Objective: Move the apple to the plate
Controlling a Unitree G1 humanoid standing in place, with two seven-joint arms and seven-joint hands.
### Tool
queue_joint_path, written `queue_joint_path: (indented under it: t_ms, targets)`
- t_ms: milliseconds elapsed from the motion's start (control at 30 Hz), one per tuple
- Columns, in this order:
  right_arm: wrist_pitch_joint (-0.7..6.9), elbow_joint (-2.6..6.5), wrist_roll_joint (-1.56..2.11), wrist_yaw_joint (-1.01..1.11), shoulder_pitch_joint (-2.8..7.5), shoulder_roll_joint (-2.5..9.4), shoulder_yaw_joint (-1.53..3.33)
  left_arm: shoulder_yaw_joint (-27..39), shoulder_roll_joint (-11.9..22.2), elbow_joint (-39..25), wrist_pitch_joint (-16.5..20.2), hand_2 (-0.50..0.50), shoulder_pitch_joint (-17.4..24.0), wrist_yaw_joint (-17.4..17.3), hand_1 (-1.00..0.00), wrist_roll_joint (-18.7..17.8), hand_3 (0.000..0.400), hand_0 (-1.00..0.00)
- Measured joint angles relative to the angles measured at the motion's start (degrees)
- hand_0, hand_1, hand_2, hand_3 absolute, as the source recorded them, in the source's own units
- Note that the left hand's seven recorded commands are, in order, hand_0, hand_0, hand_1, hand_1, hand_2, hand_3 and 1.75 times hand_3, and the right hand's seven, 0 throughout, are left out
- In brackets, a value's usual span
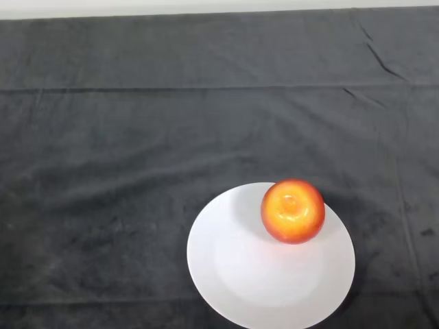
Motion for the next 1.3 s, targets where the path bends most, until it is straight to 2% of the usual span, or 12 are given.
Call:
queue_joint_path:
  t_ms: [100,333,633,933,1300]
  targets:
    - [0.00,0.00,0.00,0.00,0.00,0.00,-0.01,2.0,0.1,0.7,-1.9,0.00,1.3,-1.1,0.00,-0.4,0.000,0.00]
    - [0.00,0.00,0.00,0.00,0.00,0.00,-0.01,4.6,0.2,7.9,-5.4,0.00,2.0,-2.8,0.00,-0.5,0.000,0.00]
    - [0.00,0.00,0.00,0.00,0.00,0.00,-0.01,8.1,0.2,12.0,-6.5,0.00,2.0,-2.9,0.00,-0.5,0.000,0.00]
    - [0.00,0.00,0.00,0.00,0.00,0.00,-0.01,9.2,0.2,17.5,-9.3,0.00,1.9,-2.9,0.00,-0.4,0.000,0.00]
    - [0.00,0.00,0.00,0.00,0.00,0.00,-0.01,10.7,0.2,20.7,-9.9,0.00,1.8,-2.9,0.00,-0.4,0.000,0.00]
